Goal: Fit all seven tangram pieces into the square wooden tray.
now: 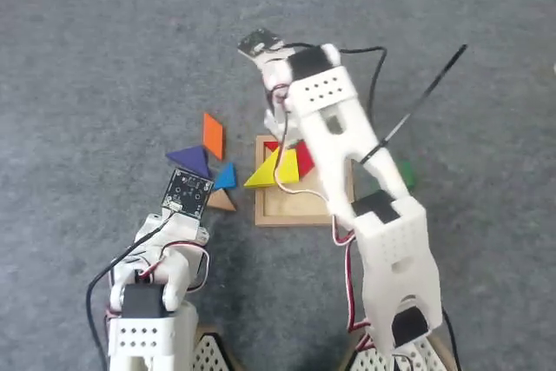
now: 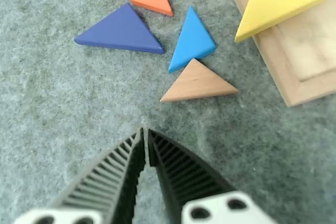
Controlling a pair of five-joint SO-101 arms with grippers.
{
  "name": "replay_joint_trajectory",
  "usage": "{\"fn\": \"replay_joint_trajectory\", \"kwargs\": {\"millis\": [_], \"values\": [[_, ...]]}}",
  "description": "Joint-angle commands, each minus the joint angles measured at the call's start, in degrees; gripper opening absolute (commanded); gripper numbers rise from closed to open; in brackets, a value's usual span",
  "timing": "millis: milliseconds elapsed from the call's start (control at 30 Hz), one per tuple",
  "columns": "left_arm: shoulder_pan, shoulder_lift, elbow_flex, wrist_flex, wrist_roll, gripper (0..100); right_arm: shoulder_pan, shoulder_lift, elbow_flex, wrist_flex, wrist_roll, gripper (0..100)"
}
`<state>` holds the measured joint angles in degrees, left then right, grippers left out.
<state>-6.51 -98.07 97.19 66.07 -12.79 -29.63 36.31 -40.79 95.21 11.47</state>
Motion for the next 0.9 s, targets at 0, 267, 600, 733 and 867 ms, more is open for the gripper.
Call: {"fn": "replay_joint_trajectory", "kwargs": {"millis": [0,267,600,733,867], "values": [[-0.2,-1.0,-0.4,0.3,0.1,1,-2.3,-2.2,-1.9,-5.5,-15.6,0.8],[-0.2,-1.0,-0.4,0.3,0.1,1,-3.5,5.6,-2.1,-10.3,-34.1,0.8],[-0.2,-1.0,-0.4,0.3,0.1,1,-5.8,8.3,-1.9,-10.2,-35.0,0.8],[-0.2,-1.0,-0.4,0.3,0.1,1,-5.8,8.3,-1.8,-5.7,-33.6,0.8],[-0.2,-1.0,-0.4,0.3,0.1,1,-7.6,8.4,-1.8,-1.5,-25.8,0.8]]}}
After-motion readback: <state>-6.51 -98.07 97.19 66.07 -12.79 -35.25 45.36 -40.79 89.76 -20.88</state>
